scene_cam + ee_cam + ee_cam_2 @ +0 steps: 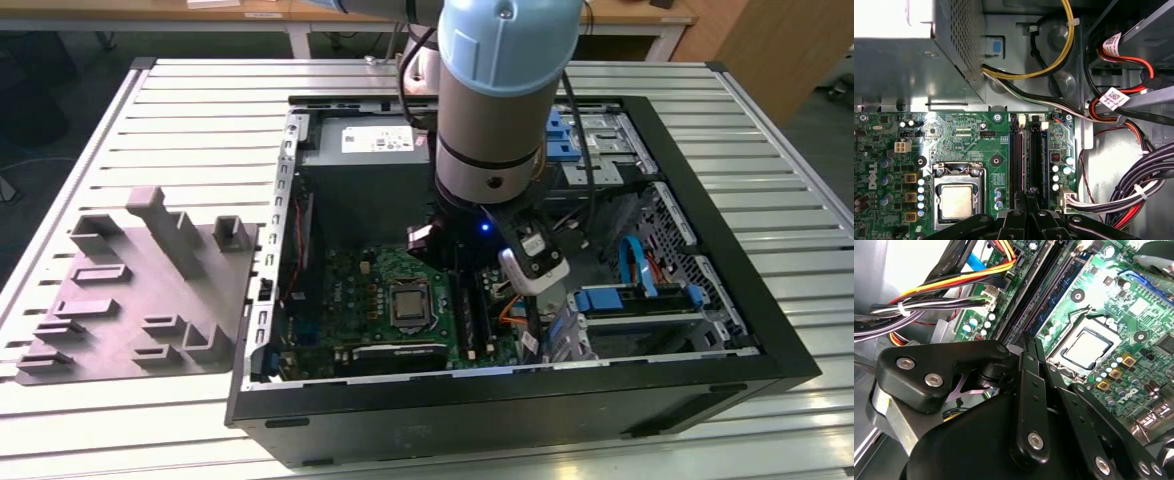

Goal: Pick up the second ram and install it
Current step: 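Insert the second ram into the second slot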

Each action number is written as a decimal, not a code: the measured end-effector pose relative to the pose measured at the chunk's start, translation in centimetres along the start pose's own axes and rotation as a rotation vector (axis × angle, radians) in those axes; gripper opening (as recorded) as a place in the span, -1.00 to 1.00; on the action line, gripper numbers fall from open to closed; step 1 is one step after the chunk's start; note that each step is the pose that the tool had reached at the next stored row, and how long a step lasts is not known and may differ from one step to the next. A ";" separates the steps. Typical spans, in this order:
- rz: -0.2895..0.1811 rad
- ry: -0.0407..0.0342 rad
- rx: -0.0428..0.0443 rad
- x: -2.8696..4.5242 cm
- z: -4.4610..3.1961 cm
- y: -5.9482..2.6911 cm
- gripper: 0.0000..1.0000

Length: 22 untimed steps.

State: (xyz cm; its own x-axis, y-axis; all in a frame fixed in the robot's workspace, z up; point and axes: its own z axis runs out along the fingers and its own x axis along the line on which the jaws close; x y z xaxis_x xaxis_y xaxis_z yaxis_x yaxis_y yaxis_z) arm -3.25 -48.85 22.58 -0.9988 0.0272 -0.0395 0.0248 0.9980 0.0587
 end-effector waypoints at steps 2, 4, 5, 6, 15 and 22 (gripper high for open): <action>0.000 0.0001 0.0002 0.00 0.01 0.00 -0.76; 0.000 0.0000 -0.0001 0.00 0.05 0.00 -0.76; 0.000 -0.0001 -0.0005 0.00 0.11 0.00 -0.76; 0.000 -0.0001 -0.0005 0.01 0.17 0.00 -0.76; 0.000 0.0000 -0.0001 0.01 0.21 -0.01 -0.76; 0.000 0.0001 0.0002 0.03 0.38 -0.02 -0.76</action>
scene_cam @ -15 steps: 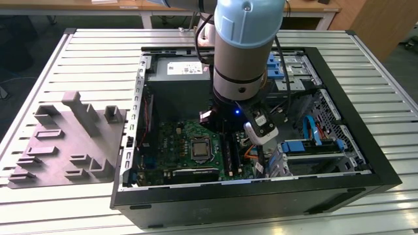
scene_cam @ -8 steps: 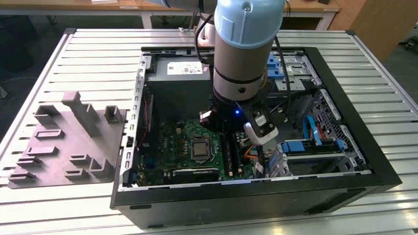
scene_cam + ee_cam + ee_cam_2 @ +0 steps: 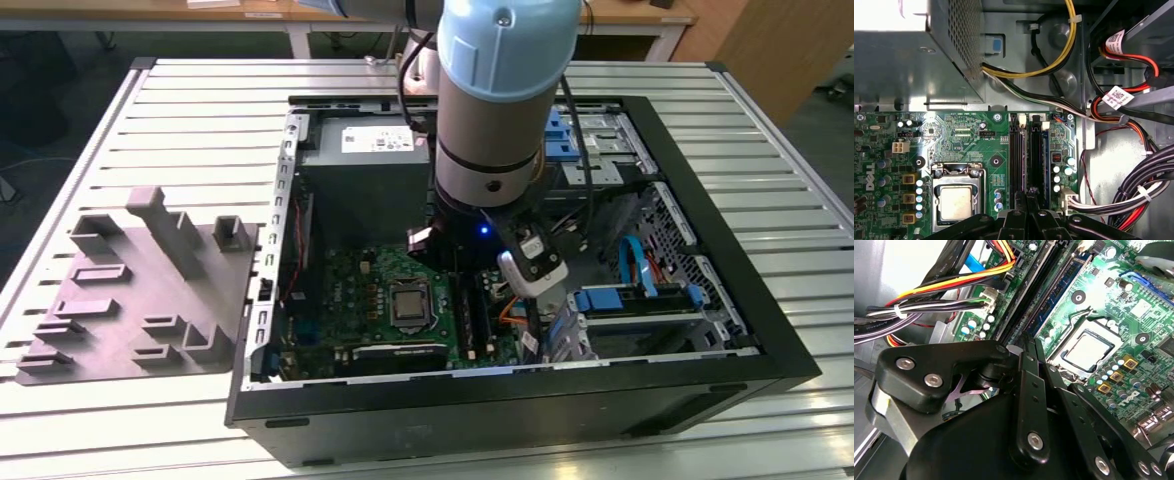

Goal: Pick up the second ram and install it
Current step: 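Insert the second ram into the second slot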

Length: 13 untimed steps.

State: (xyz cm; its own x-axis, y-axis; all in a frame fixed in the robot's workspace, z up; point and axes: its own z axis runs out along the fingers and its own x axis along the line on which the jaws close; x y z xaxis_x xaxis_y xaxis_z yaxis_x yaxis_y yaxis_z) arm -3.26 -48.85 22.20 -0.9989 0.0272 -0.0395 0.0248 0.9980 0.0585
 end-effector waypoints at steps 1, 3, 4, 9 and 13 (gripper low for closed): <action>0.000 0.0000 0.0000 0.00 0.01 0.00 -0.76; -0.001 0.0000 -0.0003 0.00 0.02 0.00 -0.76; -0.002 0.0001 -0.0004 0.00 0.02 0.00 -0.76; -0.005 -0.0002 -0.0007 0.05 0.11 0.00 -0.76; -0.013 0.0002 -0.0008 0.05 0.11 0.00 -0.76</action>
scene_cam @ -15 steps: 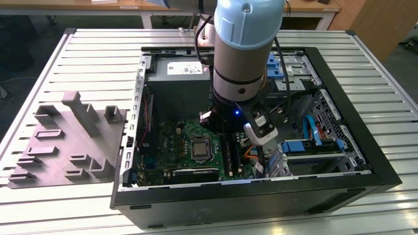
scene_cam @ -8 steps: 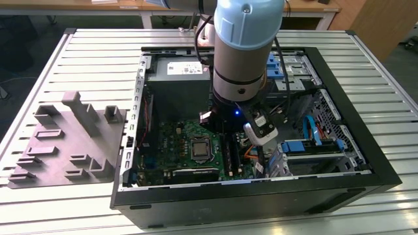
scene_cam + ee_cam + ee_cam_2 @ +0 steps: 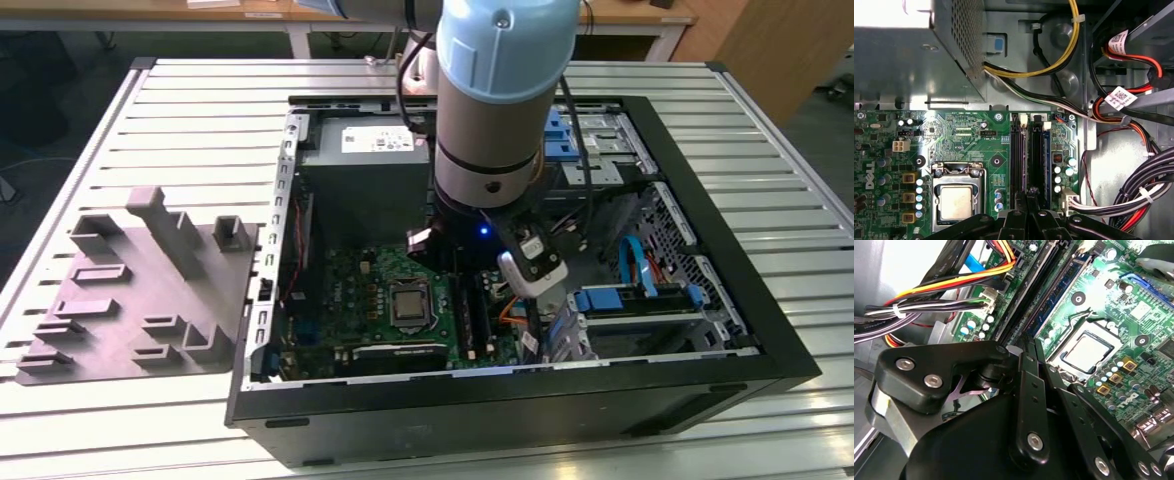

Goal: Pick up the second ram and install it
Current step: 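Insert the second ram into the second slot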

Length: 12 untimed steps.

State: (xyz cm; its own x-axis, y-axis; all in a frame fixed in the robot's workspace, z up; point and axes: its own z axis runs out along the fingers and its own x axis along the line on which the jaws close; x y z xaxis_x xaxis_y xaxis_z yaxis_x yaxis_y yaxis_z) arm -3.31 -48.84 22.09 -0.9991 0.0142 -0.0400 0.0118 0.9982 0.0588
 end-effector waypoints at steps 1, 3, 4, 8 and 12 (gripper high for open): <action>-0.002 0.0000 -0.0002 0.00 0.00 0.00 -0.76; -0.004 0.0002 -0.0002 0.00 0.00 0.00 -0.76; -0.005 0.0001 -0.0008 0.01 0.01 0.01 -0.76; -0.009 0.0004 -0.0004 0.03 0.00 0.00 -0.76; -0.009 0.0004 -0.0005 0.04 0.17 -0.01 -0.76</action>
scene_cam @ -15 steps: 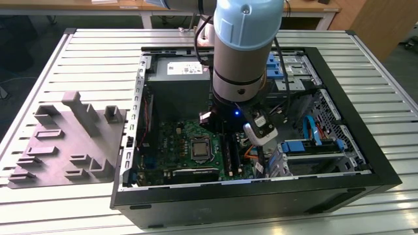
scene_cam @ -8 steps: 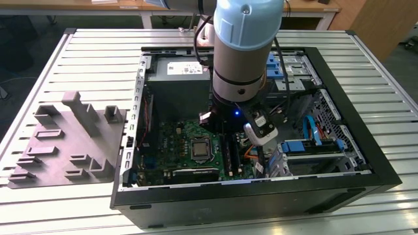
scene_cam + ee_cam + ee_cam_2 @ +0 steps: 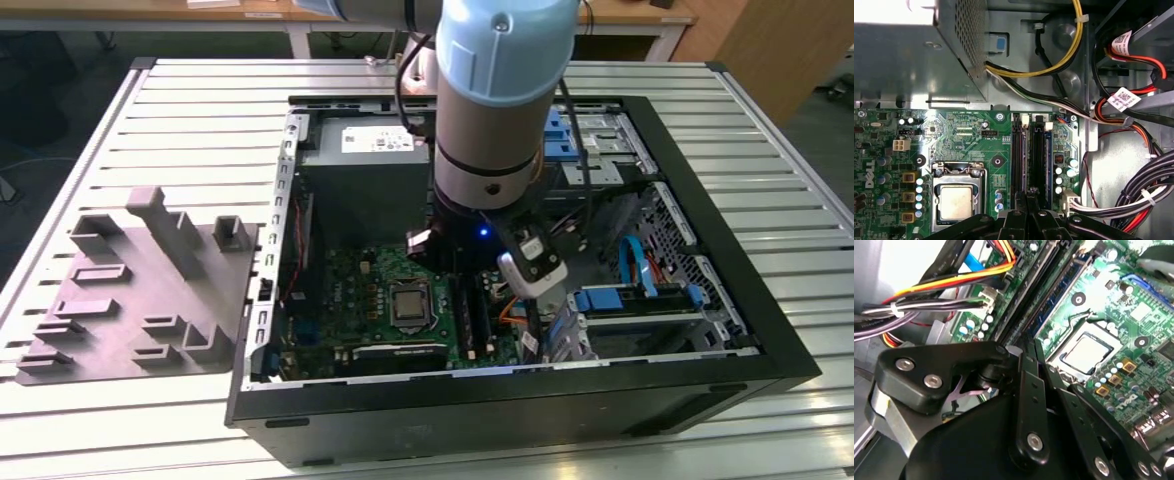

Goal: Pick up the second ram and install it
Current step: 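Insert the second ram into the second slot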

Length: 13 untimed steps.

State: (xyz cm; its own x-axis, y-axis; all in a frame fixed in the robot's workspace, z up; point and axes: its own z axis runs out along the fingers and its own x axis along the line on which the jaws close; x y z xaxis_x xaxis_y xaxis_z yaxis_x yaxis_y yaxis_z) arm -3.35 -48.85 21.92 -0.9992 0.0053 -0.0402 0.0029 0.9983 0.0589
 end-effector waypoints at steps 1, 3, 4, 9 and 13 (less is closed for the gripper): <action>0.000 0.0000 0.0001 0.00 0.06 0.00 -0.76; 0.000 0.0000 0.0002 0.01 0.15 -0.01 -0.76; 0.000 0.0001 0.0003 0.01 0.15 -0.01 -0.76; 0.000 -0.0001 -0.0001 0.01 0.22 -0.01 -0.76; 0.000 0.0000 0.0002 0.01 0.29 -0.02 -0.76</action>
State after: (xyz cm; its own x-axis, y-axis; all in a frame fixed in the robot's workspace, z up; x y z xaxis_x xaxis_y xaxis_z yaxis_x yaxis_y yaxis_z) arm -3.35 -48.85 21.63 -0.9992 0.0053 -0.0402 0.0029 0.9983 0.0587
